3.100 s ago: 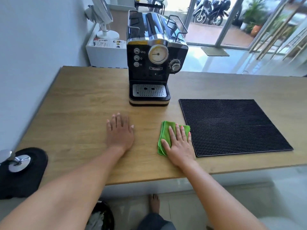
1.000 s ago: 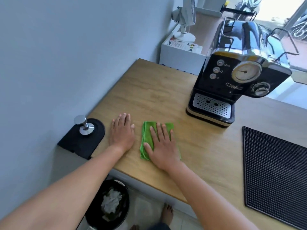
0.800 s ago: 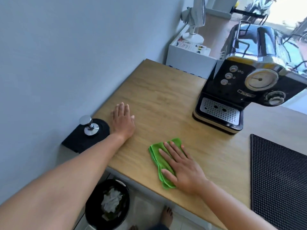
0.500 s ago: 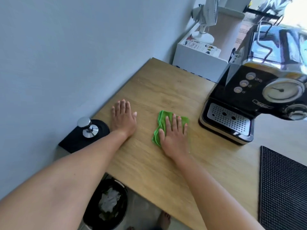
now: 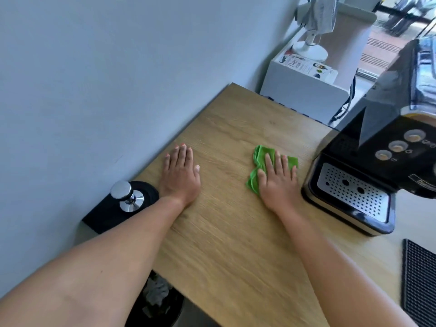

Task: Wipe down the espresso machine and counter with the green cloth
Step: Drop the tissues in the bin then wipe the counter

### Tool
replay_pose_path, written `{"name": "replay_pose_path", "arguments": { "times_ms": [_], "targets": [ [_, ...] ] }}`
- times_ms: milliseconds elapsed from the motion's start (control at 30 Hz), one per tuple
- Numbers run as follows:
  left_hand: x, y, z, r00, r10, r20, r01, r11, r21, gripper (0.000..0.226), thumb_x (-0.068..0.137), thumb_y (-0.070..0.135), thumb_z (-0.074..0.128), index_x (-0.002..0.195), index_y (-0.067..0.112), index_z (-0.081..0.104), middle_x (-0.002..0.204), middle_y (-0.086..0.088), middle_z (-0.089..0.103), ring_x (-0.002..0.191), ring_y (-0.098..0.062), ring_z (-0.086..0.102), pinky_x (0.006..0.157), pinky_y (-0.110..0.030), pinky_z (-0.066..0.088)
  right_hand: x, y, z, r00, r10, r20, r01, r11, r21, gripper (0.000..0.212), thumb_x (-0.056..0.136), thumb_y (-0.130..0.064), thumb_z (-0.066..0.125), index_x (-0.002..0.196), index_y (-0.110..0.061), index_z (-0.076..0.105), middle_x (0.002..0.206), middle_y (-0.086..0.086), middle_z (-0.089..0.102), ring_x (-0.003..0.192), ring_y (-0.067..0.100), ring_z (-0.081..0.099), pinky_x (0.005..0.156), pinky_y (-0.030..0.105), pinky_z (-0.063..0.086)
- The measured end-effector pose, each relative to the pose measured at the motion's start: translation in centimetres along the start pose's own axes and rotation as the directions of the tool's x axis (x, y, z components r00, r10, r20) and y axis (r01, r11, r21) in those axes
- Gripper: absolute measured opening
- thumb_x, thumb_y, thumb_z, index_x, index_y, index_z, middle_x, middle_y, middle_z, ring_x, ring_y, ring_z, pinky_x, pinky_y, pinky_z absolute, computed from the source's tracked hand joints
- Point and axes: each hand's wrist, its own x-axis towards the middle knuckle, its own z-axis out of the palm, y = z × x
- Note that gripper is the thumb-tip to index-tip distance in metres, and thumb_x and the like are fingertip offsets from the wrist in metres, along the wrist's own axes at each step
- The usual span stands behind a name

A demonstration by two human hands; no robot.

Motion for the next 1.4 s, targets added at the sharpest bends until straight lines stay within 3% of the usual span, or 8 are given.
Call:
{"name": "replay_pose_path", "arguments": {
  "times_ms": [133, 267, 433, 600, 767, 967, 1133, 1400],
  "targets": [
    [0.1, 0.0, 0.3, 1.000, -0.004, -0.006, 0.005, 1.000, 0.007, 0.061, 0.100, 0.037, 0.017, 0.153, 0.010, 0.008, 0.162, -0.007, 0.005, 0.150, -0.020, -0.003, 0.122, -0.043, 0.003, 5.8, -5.6, 0.1, 0.997, 0.057, 0.046, -0.057, 0.998, 0.001, 0.066, 0.098, -0.056, 0.004, 0.155, -0.024, -0.005, 0.163, 0.004, -0.015, 0.149, 0.023, -0.017, 0.121, 0.049, -0.006],
    [0.0, 0.0, 0.0, 1.000, -0.005, -0.001, 0.005, 1.000, 0.002, 0.060, 0.100, 0.034, 0.018, 0.153, 0.008, 0.007, 0.162, -0.007, 0.004, 0.149, -0.019, -0.003, 0.122, -0.042, 0.002, 3.9, -9.0, 0.8, 0.972, -0.224, 0.073, 0.225, 0.974, -0.013, 0.064, 0.099, -0.056, 0.007, 0.155, -0.026, -0.003, 0.163, 0.003, -0.011, 0.149, 0.022, -0.014, 0.121, 0.046, -0.008],
    [-0.1, 0.1, -0.1, 1.000, -0.006, -0.014, 0.006, 1.000, -0.002, 0.059, 0.100, 0.031, 0.019, 0.153, 0.007, 0.007, 0.162, -0.008, 0.004, 0.149, -0.020, -0.003, 0.122, -0.042, 0.003, -2.7, -3.2, 0.6, 0.862, -0.492, 0.120, 0.499, 0.866, -0.033, 0.059, 0.100, -0.058, 0.009, 0.154, -0.038, -0.002, 0.163, -0.009, -0.012, 0.148, 0.009, -0.020, 0.122, 0.041, -0.006],
    [0.0, 0.0, 0.3, 1.000, -0.011, -0.008, 0.011, 1.000, -0.006, 0.059, 0.100, 0.031, 0.015, 0.153, 0.007, 0.004, 0.162, -0.007, -0.001, 0.149, -0.020, -0.008, 0.122, -0.043, 0.002, 3.7, -0.4, -0.8, 0.982, -0.182, 0.053, 0.186, 0.981, -0.062, 0.062, 0.098, -0.060, 0.004, 0.154, -0.034, -0.007, 0.161, -0.005, -0.018, 0.147, 0.014, -0.021, 0.122, 0.042, -0.006],
    [0.0, -0.1, 0.3, 1.000, -0.012, -0.025, 0.012, 1.000, -0.018, 0.058, 0.100, 0.030, 0.016, 0.153, 0.008, 0.003, 0.162, -0.007, -0.003, 0.149, -0.019, -0.010, 0.122, -0.042, 0.000, 12.5, -7.1, -0.6, 0.999, 0.002, 0.050, -0.003, 1.000, 0.006, 0.066, 0.097, -0.057, 0.007, 0.156, -0.027, -0.002, 0.163, 0.002, -0.013, 0.150, 0.021, -0.014, 0.120, 0.048, -0.008],
    [0.1, 0.2, 0.1, 0.998, -0.056, -0.023, 0.056, 0.998, -0.027, 0.059, 0.100, 0.029, 0.021, 0.153, 0.005, 0.009, 0.162, -0.010, 0.002, 0.149, -0.021, -0.006, 0.122, -0.042, -0.002, 10.9, -12.9, 0.3, 0.933, -0.347, 0.099, 0.350, 0.937, -0.014, 0.062, 0.099, -0.056, 0.012, 0.156, -0.032, 0.004, 0.164, -0.002, -0.007, 0.150, 0.018, -0.011, 0.121, 0.045, -0.008],
    [0.2, 0.1, -0.1, 0.991, -0.130, -0.031, 0.129, 0.991, -0.031, 0.061, 0.099, 0.031, 0.018, 0.152, 0.002, 0.007, 0.161, -0.014, 0.001, 0.149, -0.024, -0.006, 0.122, -0.044, 0.000, 5.1, -6.7, 0.2, 0.779, -0.614, 0.124, 0.624, 0.778, -0.071, 0.059, 0.099, -0.060, 0.008, 0.153, -0.042, -0.003, 0.162, -0.011, -0.013, 0.148, 0.012, -0.017, 0.122, 0.041, -0.008],
    [0.1, 0.1, 0.1, 0.991, -0.130, -0.021, 0.130, 0.991, -0.031, 0.061, 0.098, 0.030, 0.014, 0.152, 0.003, 0.003, 0.161, -0.013, -0.004, 0.149, -0.023, -0.010, 0.121, -0.043, -0.002, 14.6, -6.8, -0.9, 0.992, -0.113, 0.056, 0.116, 0.992, -0.045, 0.066, 0.096, -0.062, 0.006, 0.155, -0.033, -0.002, 0.163, 0.000, -0.012, 0.150, 0.020, -0.013, 0.121, 0.049, -0.005]
  ]
}}
